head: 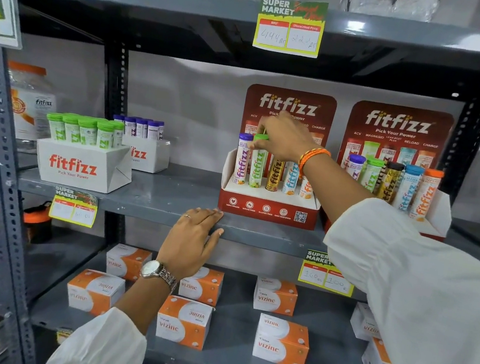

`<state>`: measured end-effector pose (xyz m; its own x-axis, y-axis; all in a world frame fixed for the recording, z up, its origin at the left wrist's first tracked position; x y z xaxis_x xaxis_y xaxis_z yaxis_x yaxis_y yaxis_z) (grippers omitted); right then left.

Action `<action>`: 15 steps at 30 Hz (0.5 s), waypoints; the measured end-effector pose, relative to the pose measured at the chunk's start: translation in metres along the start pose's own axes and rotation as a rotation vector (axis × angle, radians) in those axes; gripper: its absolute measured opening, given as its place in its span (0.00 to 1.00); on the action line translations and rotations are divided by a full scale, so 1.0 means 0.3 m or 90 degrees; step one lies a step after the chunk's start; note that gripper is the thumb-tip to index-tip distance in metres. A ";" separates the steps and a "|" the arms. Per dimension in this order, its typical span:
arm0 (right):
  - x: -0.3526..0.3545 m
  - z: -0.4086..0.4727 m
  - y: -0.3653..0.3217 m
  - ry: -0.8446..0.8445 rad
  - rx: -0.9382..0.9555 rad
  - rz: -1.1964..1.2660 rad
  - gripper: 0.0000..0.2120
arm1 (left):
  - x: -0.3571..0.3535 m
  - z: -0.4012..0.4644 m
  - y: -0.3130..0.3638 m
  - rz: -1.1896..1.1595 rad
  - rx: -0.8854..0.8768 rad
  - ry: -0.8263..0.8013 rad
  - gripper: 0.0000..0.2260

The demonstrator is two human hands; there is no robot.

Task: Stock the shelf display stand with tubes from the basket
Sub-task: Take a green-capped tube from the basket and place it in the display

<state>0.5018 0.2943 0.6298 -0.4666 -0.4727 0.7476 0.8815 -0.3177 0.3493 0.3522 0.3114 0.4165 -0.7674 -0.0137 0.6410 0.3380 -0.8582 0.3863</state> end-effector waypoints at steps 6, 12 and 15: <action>-0.035 0.026 0.017 0.014 0.000 -0.089 0.20 | 0.005 -0.002 0.003 0.004 -0.001 -0.005 0.22; -0.042 0.037 0.028 0.011 -0.002 -0.073 0.20 | 0.004 0.003 0.003 0.007 -0.012 0.003 0.22; -0.047 0.038 0.040 -0.011 -0.002 -0.041 0.26 | 0.002 0.006 0.000 0.009 -0.011 0.003 0.22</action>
<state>0.5199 0.3066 0.6299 -0.5205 -0.4365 0.7339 0.8497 -0.3495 0.3947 0.3527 0.3122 0.4182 -0.7655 -0.0279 0.6428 0.3389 -0.8667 0.3660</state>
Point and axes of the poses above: each hand's wrist, its own z-axis towards the middle knuckle, its own x-axis out of the back of the hand, y = z × x, the point moved 10 cm from there along z, towards the middle knuckle, and after that the axes turned 14 degrees about -z, right-handed, at the moved point
